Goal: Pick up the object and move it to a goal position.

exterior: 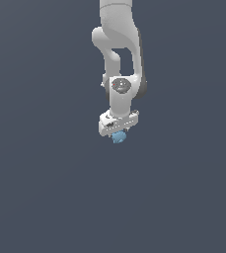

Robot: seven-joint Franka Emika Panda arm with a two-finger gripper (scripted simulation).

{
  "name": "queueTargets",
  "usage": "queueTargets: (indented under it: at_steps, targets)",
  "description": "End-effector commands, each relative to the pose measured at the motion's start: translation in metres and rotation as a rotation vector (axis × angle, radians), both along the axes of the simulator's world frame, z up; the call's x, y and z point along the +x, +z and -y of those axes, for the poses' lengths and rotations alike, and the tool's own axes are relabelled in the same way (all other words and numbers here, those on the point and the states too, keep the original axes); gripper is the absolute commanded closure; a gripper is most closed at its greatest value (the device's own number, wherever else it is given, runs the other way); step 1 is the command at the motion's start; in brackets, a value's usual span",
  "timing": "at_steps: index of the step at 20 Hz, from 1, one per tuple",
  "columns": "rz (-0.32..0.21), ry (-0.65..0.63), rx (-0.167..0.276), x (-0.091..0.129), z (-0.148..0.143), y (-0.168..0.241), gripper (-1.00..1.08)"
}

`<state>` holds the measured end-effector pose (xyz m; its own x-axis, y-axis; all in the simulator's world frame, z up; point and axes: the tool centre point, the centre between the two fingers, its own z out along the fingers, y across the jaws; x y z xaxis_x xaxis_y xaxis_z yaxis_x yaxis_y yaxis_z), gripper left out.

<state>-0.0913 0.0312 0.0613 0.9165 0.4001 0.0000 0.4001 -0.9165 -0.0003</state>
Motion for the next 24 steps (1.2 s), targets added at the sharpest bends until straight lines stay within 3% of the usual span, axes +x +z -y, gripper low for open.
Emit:
queueTargets:
  at_steps: [1, 7, 8, 24]
  targets:
    - [0.0, 0.001, 0.0, 0.0, 0.0, -0.01, -0.92]
    - [0.0, 0.002, 0.0, 0.0, 0.0, -0.02, -0.92]
    - [0.0, 0.002, 0.0, 0.0, 0.0, -0.02, 1.08]
    - [0.002, 0.001, 0.0, 0.001, -0.002, -0.01, 1.08]
